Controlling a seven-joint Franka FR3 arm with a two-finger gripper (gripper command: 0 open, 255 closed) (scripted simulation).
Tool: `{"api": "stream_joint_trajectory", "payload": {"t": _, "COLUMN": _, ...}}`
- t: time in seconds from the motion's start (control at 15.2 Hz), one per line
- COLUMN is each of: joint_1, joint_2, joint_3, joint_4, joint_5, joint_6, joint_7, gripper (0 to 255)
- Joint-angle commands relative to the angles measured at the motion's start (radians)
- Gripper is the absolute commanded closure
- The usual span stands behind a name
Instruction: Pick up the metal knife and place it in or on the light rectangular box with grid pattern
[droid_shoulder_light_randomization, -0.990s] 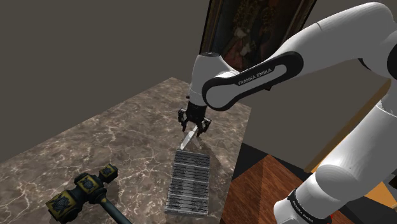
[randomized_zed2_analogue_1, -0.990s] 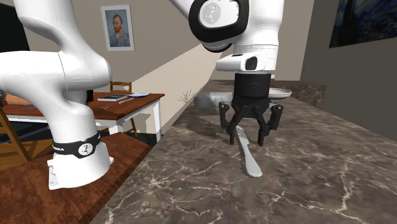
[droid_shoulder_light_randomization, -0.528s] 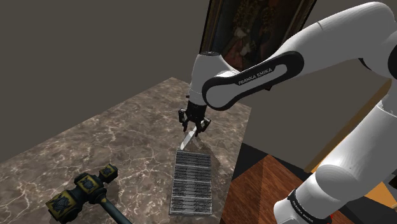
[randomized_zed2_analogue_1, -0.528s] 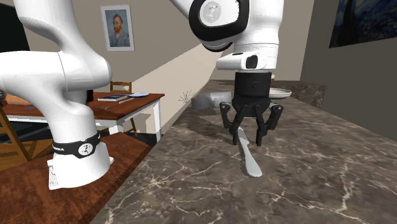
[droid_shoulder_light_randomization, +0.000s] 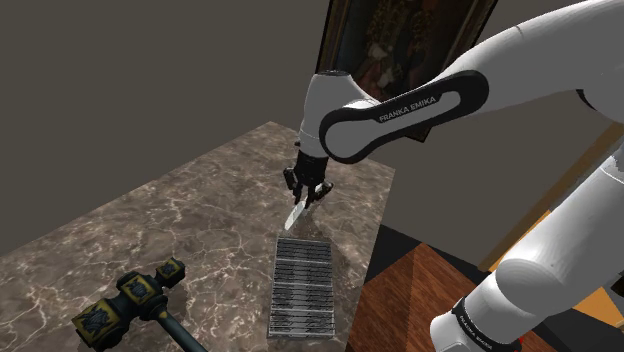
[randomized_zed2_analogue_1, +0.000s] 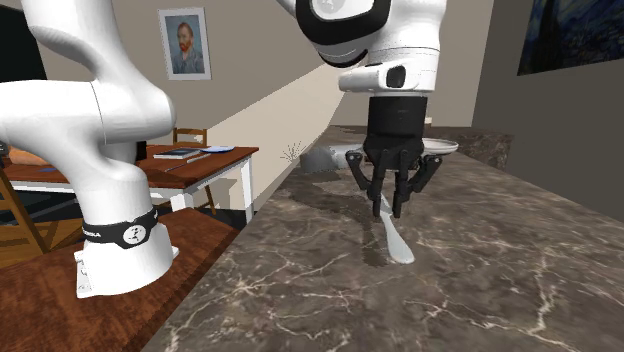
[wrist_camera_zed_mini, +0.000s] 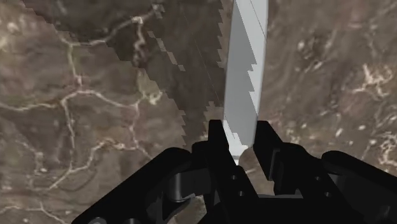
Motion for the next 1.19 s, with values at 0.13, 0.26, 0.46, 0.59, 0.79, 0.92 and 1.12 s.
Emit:
{"api": "stream_joint_trajectory", "payload": {"t": 0.13, "joint_1": -0.001, "joint_2": -0.034, "joint_3": -0.002, "joint_4": 0.025, "joint_5": 0.024, "joint_6": -0.054, "joint_7": -0.017, "gripper": 255}}
{"api": "stream_joint_trajectory", "payload": {"t": 0.26, "joint_1": -0.001, "joint_2": -0.050, "joint_3": -0.003, "joint_4": 0.038, "joint_5": 0.034, "joint_6": -0.081, "joint_7": -0.025, "gripper": 255}}
{"api": "stream_joint_trajectory", "payload": {"t": 0.46, "joint_1": -0.001, "joint_2": -0.072, "joint_3": -0.006, "joint_4": 0.060, "joint_5": 0.048, "joint_6": -0.122, "joint_7": -0.035, "gripper": 255}}
{"api": "stream_joint_trajectory", "payload": {"t": 0.59, "joint_1": -0.002, "joint_2": -0.086, "joint_3": -0.009, "joint_4": 0.076, "joint_5": 0.055, "joint_6": -0.149, "joint_7": -0.041, "gripper": 255}}
{"api": "stream_joint_trajectory", "payload": {"t": 0.79, "joint_1": -0.002, "joint_2": -0.104, "joint_3": -0.012, "joint_4": 0.100, "joint_5": 0.065, "joint_6": -0.189, "joint_7": -0.049, "gripper": 255}}
{"api": "stream_joint_trajectory", "payload": {"t": 0.92, "joint_1": -0.002, "joint_2": -0.115, "joint_3": -0.015, "joint_4": 0.118, "joint_5": 0.070, "joint_6": -0.216, "joint_7": -0.054, "gripper": 255}}
{"api": "stream_joint_trajectory", "payload": {"t": 1.12, "joint_1": -0.003, "joint_2": -0.129, "joint_3": -0.019, "joint_4": 0.146, "joint_5": 0.077, "joint_6": -0.257, "joint_7": -0.059, "gripper": 255}}
